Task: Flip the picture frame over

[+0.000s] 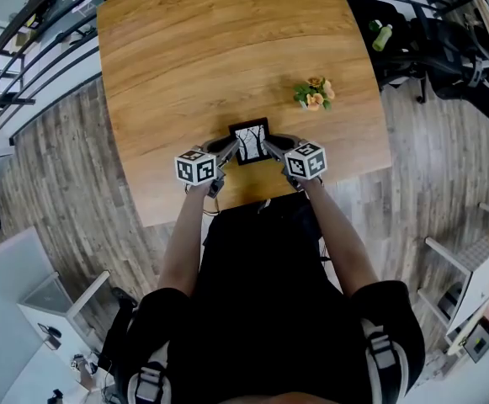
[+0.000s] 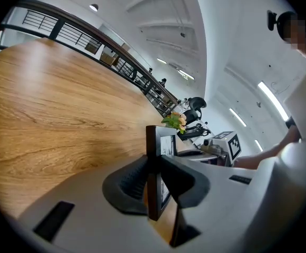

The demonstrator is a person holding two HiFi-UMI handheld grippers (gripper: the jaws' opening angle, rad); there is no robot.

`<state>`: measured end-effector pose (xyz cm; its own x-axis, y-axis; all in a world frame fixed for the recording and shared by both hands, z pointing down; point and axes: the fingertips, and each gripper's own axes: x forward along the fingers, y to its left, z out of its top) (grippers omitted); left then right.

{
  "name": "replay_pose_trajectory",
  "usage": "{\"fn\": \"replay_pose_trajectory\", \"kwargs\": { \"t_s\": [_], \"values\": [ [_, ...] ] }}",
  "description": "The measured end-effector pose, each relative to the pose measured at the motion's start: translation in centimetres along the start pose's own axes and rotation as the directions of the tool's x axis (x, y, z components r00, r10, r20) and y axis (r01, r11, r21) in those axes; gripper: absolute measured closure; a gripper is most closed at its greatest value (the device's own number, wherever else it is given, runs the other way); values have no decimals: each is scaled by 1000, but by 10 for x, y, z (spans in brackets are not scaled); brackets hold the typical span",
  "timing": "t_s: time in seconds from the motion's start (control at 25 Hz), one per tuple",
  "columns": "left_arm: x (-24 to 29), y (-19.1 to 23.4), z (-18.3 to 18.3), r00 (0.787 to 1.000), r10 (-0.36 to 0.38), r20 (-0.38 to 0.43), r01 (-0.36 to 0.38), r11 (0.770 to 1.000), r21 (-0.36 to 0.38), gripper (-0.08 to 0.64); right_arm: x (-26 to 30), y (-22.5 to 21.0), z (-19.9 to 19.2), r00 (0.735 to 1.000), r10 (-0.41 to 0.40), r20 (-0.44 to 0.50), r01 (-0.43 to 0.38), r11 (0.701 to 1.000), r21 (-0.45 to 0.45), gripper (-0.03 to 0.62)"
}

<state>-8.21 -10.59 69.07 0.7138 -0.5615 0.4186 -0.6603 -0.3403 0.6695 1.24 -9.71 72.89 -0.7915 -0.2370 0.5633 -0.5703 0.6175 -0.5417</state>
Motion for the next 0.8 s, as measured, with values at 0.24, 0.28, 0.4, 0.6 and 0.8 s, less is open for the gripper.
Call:
{"fn": "replay_pose_trajectory", "kwargs": {
  "t_s": [0.24, 0.28, 0.4, 0.6, 0.8],
  "values": [
    [6, 13, -2, 997, 80, -9, -80, 997, 13, 469, 9, -7, -2, 999, -33, -11, 33, 999, -9, 502],
    [7, 15, -1, 996, 85, -9, -85, 996, 11, 469, 10, -8, -1, 999, -33, -7, 33, 999, -7, 502],
    [8, 20, 1, 994, 108, -10, -108, 994, 15, 463, 13, -10, 1, 999, -35, -4, 35, 999, -14, 499],
    [11, 30, 0, 984, 179, -5, -179, 984, 24, 453, 20, -13, 1, 999, -49, -16, 48, 999, -22, 495],
    [18, 36, -1, 974, 227, -3, -227, 974, 21, 449, 23, -18, 1, 998, -65, -24, 65, 998, -26, 495]
  ]
}}
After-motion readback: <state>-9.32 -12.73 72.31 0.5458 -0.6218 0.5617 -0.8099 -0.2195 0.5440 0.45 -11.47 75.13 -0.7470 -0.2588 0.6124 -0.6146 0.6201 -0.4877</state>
